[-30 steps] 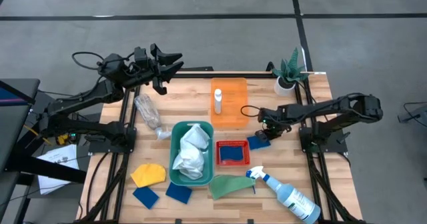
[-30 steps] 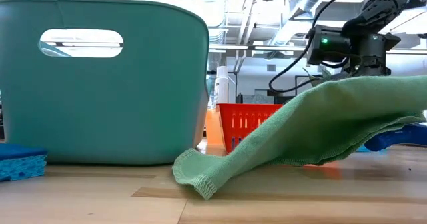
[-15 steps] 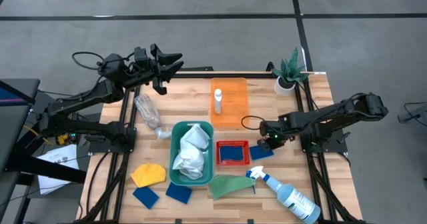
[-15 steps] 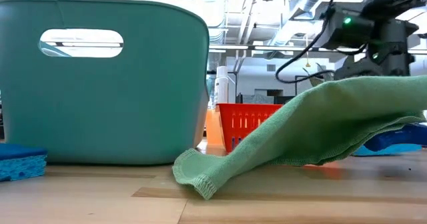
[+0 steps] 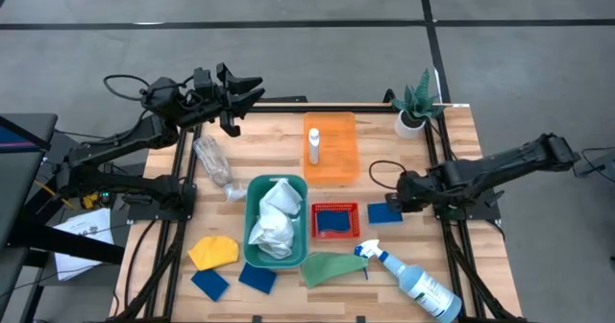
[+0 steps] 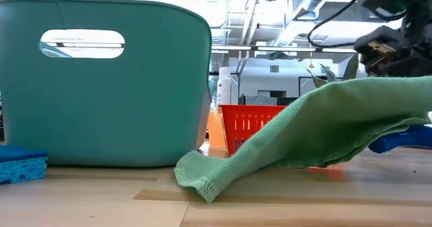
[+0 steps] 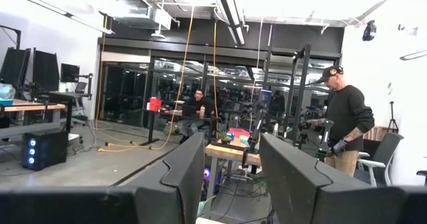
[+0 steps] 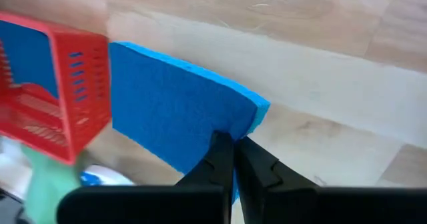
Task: Pick & Place Kitchen Items
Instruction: Put the blue sponge into the red bin
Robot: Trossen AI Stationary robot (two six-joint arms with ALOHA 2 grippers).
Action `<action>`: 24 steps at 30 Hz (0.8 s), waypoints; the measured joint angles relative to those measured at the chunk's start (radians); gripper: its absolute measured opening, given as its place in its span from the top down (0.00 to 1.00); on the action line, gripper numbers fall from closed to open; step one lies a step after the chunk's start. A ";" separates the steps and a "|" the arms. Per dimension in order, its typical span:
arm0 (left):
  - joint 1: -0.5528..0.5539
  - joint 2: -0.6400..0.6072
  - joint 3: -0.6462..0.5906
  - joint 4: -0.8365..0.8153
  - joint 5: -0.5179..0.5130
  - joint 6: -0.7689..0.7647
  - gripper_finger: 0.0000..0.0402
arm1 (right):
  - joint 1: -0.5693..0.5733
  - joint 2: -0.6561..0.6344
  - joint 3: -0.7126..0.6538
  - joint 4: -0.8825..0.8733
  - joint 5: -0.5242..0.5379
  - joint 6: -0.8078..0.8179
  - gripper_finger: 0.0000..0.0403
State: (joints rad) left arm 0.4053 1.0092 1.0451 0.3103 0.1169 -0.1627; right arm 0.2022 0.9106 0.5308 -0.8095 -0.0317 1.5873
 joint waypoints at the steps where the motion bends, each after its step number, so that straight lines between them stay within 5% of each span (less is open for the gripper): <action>1: 0.000 0.000 0.000 0.000 0.000 0.000 0.65 | 0.012 -0.011 0.000 -0.001 0.010 0.021 1.00; 12: 0.000 0.000 0.000 -0.001 0.000 0.000 0.65 | 0.159 -0.046 0.000 0.097 0.142 0.225 1.00; 24: 0.000 0.000 0.000 -0.004 0.000 0.000 0.65 | 0.180 -0.040 0.001 0.248 0.221 0.241 1.00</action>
State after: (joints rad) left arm 0.4049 1.0092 1.0451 0.3062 0.1169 -0.1627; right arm 0.3823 0.8707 0.5320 -0.5614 0.1892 1.8280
